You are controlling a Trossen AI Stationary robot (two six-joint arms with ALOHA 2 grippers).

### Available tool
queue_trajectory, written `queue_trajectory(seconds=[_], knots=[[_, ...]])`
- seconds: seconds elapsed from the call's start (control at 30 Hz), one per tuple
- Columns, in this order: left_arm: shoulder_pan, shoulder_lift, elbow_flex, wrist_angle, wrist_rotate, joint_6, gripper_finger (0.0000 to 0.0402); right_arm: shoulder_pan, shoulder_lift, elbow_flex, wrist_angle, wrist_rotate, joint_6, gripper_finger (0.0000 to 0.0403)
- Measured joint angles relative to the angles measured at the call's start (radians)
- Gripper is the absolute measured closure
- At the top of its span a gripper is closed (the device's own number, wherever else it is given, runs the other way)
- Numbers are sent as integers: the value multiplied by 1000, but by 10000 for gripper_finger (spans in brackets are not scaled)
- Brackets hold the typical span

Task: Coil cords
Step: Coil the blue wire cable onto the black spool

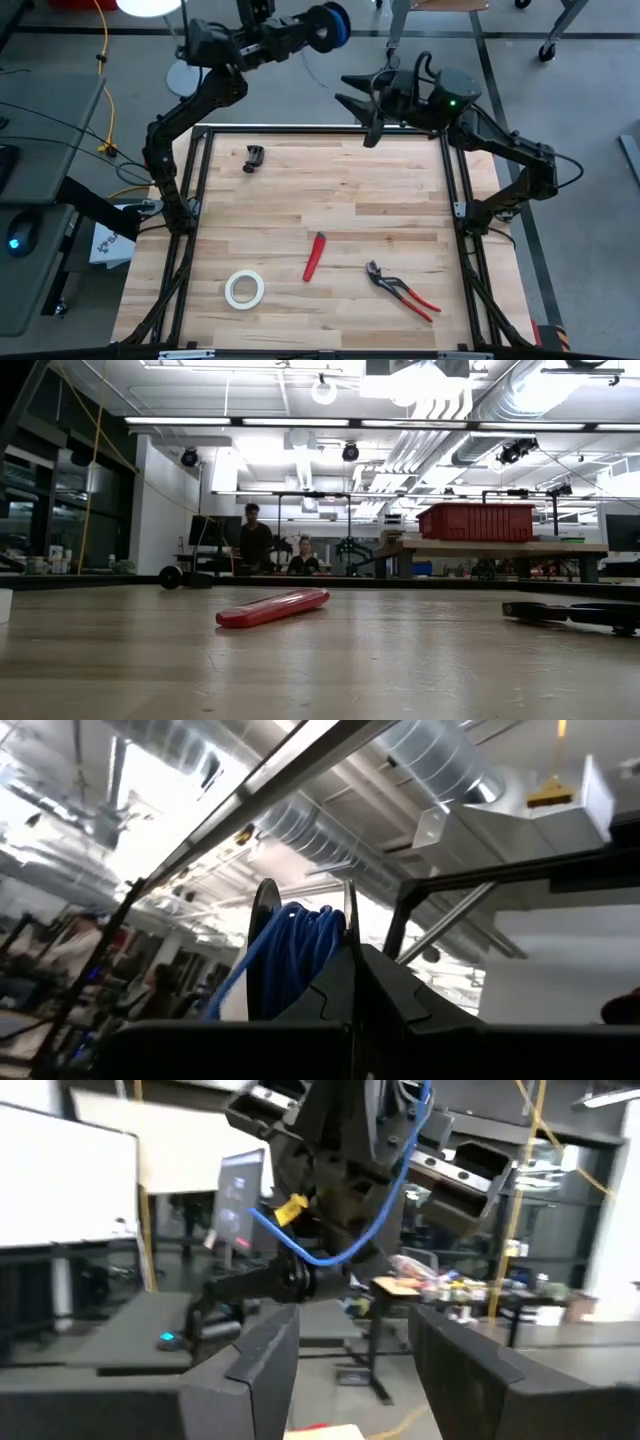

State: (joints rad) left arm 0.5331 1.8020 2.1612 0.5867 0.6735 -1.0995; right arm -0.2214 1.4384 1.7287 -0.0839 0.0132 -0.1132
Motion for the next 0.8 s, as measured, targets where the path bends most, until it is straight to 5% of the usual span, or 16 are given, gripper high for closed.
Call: queue_trajectory(seconds=[0.43,0.8], knots=[[-20,-1,0,-42,-16,80,402,0,0,0,4,118,-69,219],[-49,-1,0,-45,-74,133,402,0,4,0,45,84,-71,219]])
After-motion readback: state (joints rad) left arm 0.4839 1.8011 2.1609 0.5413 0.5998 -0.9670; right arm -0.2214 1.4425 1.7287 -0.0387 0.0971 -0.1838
